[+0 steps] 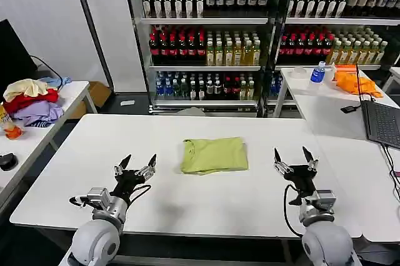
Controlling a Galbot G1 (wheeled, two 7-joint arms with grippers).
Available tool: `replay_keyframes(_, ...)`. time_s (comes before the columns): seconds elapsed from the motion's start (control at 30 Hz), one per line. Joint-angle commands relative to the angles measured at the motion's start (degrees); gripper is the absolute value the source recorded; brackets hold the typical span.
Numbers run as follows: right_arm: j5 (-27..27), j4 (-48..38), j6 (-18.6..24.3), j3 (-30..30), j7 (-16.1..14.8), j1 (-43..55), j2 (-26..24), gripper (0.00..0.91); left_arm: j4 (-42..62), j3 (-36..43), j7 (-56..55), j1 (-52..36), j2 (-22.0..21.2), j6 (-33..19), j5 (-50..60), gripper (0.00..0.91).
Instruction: Fold and organize the clothes.
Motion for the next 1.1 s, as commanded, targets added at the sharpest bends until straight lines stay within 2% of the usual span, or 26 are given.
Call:
replay_keyframes(0.03,-2.2,6.6,1.5,4.6,-0.2,-8.4,0.4,0.907,-2.6,-0.6,0.0,2.2,0.0,-0.2,1.0,0.907)
replay_keyframes(0.2,-2.5,7.8,2.1,5.6,-1.2,-10.2,0.7,0.907,-3.3,-0.8,0.0,2.7,0.0,-0.2,1.3,0.907)
replay_keyframes(0.8,-3.3,7.2,3.1,6.4,-0.2,-9.2,0.6,0.907,-3.9,-1.0,0.3,3.1,1.1,1.1,1.2,0.907)
replay_keyframes(0.9,-3.4,7.0,2.9,6.4,-1.2,-9.3,0.6,0.907,-3.5,-0.8,0.3,2.7,1.2,1.1,1.3,0.907)
replay_keyframes(1.0,0.1,6.7,1.3,6.3,-1.7,-8.8,0.9,0.907,-3.3,-0.7,0.3,2.3,1.3,1.1,1.5,0.907)
replay_keyframes(1.1,0.7,6.6,0.4,6.8,-2.4,-8.6,1.0,0.907,-3.2,-0.7,0.4,2.2,1.7,1.3,1.9,0.907)
